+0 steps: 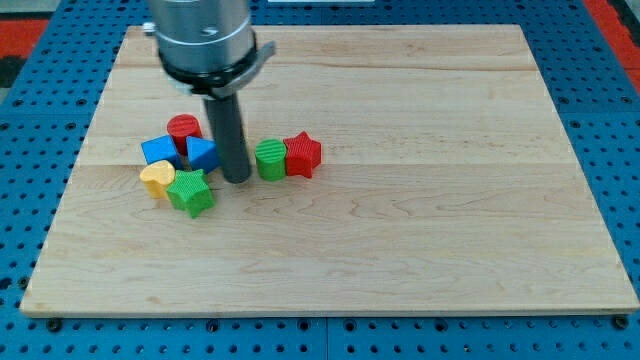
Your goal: Slide the blue triangle to the top center
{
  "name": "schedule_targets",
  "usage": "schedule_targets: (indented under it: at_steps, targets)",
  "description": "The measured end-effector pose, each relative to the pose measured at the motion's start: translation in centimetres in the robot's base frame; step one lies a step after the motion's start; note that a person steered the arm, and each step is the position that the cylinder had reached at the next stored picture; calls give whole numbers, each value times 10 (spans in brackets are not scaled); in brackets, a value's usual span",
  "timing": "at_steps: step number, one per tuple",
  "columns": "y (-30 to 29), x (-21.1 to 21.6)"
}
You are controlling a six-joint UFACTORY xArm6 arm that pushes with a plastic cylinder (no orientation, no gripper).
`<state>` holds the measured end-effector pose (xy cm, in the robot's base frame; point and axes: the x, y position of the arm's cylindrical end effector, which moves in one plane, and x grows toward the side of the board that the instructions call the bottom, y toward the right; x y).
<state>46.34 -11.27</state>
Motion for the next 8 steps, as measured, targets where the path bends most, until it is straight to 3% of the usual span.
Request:
schedule_targets:
  at_steps: [1, 5, 7, 8]
  targets:
    - [-18, 6]
    - [-61, -148]
    - [50, -178]
    - [36, -214]
